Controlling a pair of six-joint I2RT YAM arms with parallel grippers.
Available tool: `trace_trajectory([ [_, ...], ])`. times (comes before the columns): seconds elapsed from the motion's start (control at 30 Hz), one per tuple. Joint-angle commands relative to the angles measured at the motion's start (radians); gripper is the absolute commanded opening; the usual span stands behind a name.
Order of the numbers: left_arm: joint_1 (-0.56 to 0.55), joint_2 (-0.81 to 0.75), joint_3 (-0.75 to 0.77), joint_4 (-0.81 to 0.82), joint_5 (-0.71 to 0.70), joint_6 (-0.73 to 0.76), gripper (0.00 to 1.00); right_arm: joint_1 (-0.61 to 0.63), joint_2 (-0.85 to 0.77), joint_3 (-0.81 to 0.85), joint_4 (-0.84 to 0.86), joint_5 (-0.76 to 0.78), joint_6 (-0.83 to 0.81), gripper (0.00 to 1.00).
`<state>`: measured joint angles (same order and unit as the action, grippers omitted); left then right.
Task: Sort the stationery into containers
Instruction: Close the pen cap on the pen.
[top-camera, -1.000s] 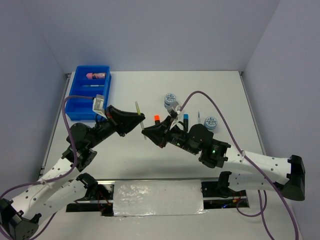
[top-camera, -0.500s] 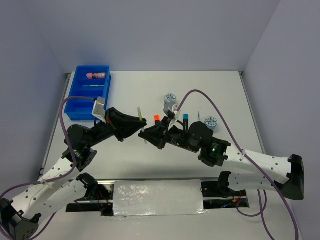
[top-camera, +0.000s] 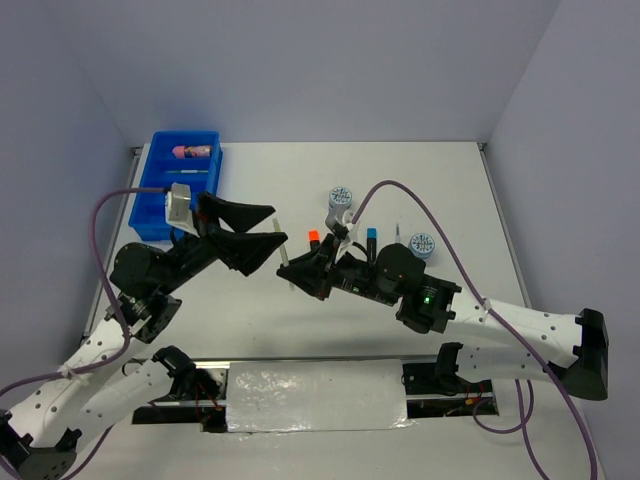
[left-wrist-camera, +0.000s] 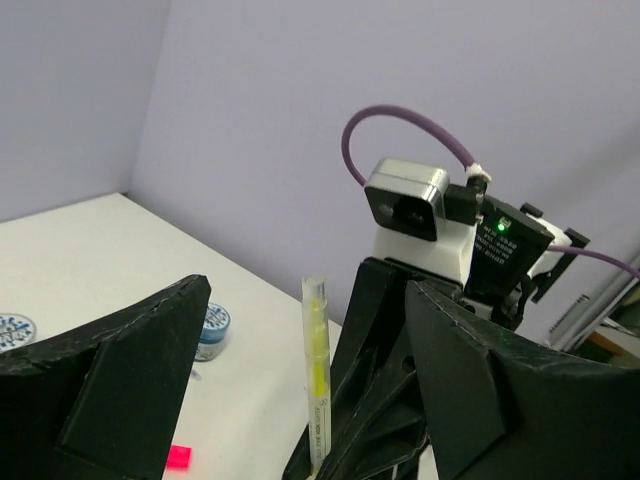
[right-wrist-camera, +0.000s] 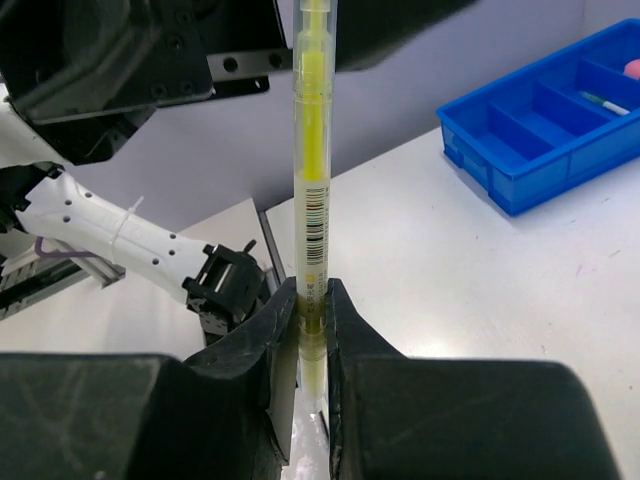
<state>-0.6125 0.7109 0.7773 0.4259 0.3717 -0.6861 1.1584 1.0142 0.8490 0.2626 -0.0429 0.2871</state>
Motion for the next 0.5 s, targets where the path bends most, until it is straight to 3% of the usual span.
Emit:
trace_trajectory([
  [0.0, -0.003, -0.039, 0.034, -0.012, -0.085, 0.059, 0.91, 0.003, -0.002, -0.001, 0.003, -0.024, 0.0, 0.0],
  [0.17, -0.004, -0.05, 0.013, 0.005, -0.09, 0.053, 0.8, 0.003, 0.001, 0.005, -0.011, -0.031, 0.0, 0.0],
  [0.37, -0.004, -0.033, -0.018, 0.051, -0.074, 0.02, 0.74, 0.003, 0.017, 0.024, -0.026, -0.041, -0.002, 0.0],
  [0.47, -0.004, -0.021, -0.023, 0.062, -0.068, 0.011, 0.63, 0.003, 0.026, 0.027, -0.026, -0.046, 0.0, 0.0],
])
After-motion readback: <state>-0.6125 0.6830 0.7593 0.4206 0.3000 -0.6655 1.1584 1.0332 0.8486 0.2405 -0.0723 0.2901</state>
